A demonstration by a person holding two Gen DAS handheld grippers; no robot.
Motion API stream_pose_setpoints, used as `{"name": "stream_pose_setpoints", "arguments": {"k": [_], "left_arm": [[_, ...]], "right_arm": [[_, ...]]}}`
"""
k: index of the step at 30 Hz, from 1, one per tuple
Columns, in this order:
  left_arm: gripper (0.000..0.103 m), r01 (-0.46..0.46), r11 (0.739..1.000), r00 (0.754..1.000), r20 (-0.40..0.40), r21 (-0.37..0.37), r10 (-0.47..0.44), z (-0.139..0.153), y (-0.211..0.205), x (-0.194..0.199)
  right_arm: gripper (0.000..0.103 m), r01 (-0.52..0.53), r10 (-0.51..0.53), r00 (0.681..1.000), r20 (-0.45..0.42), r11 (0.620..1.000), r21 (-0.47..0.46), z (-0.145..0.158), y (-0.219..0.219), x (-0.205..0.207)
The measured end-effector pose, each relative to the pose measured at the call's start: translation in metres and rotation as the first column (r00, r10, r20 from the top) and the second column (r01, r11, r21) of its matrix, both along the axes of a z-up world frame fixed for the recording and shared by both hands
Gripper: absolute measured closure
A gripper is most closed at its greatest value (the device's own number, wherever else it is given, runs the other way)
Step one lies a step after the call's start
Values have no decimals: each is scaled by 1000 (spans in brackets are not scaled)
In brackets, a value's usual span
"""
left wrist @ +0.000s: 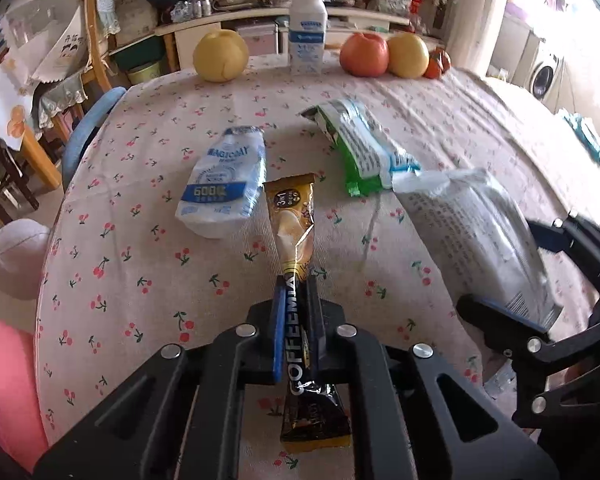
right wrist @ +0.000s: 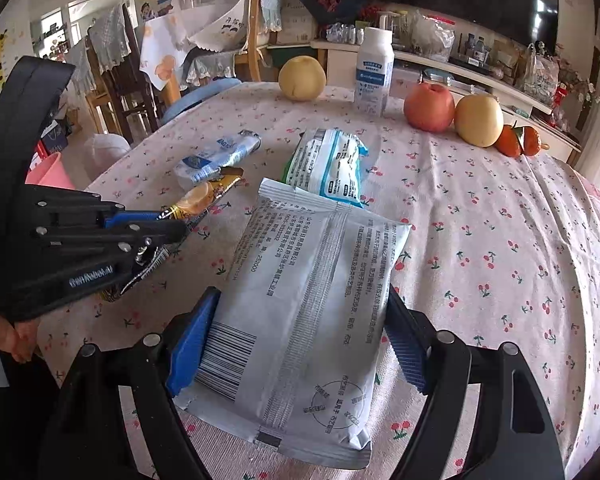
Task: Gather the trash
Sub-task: 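Grasp the coffee stick with the left tool while the right tool holds the white packet, then carry the coffee stick and white packet to the pink bucket with both tools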
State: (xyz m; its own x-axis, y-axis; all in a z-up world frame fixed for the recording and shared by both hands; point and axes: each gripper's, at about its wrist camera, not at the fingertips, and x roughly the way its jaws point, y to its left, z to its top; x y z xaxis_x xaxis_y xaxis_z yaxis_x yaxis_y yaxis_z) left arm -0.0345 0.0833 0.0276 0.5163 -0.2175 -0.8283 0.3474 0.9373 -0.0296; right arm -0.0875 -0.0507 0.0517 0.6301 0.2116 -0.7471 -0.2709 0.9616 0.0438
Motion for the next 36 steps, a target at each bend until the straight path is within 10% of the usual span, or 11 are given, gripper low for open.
{"name": "stream_pose_setpoints", "arguments": {"k": [20,36], "left_arm": [[92,-114,960,976,154,-255,157,55,88,-27],[92,-339,863,876,210,-375,435,76,187,-56]], "right_arm": [[24,-29,32,999,-10,969,244,37,10,-13],[24,-207,204,978,45,920,332,85,108,-13]]}}
